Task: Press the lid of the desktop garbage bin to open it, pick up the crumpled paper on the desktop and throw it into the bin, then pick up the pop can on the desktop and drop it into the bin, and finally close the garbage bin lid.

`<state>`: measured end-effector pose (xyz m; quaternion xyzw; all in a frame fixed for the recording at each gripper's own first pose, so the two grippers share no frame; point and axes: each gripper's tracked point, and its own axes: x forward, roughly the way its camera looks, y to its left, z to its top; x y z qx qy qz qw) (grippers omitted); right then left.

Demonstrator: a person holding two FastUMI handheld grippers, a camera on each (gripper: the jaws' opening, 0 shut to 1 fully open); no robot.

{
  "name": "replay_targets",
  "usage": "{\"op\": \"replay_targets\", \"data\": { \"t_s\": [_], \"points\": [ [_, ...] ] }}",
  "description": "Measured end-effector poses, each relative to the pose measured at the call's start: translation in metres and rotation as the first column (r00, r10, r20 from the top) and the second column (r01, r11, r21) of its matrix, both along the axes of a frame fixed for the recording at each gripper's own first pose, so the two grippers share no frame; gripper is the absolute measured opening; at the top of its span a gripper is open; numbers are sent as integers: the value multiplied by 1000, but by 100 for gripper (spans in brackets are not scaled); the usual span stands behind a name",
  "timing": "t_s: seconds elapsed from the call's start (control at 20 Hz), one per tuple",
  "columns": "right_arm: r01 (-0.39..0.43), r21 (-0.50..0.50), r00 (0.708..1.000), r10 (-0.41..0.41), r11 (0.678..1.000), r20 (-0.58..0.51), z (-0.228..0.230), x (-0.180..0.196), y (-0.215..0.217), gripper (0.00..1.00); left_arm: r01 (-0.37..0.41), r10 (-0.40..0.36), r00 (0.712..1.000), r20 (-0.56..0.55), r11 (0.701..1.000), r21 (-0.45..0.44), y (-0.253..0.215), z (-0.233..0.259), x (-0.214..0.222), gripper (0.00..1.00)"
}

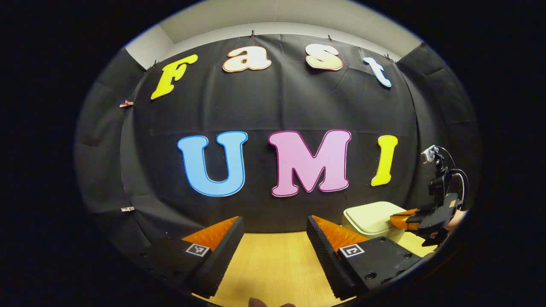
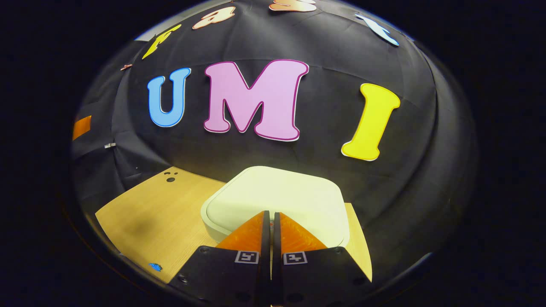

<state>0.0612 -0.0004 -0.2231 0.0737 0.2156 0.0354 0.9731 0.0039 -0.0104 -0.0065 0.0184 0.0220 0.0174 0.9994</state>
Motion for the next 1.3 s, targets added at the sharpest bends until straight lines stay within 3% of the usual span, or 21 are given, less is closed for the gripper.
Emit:
{"op": "replay_targets", "data": {
  "t_s": [0.25,0.4,0.6,0.95,1.3],
  "points": [
    [40,-5,999,-40,999,27,5,1,-2,6,1,-1,1000,1,1000,-7,-2,-2,-1,95],
    [20,25,1000,-20,999,16,13,-1,0,7,0,0,1000,5,1000,0,1,1,-2,95],
    [55,-5,994,-54,998,96,41,0,-13,8,-4,4,1000,-4,1000,-6,5,-3,-3,95],
    [45,-57,982,-34,997,183,71,-4,-15,12,4,-4,1000,-28,1000,-17,6,-14,-3,95],
    [34,-51,979,-22,998,204,83,-17,-14,14,44,-45,998,-46,999,-15,-2,-19,-2,95]
  ]
}}
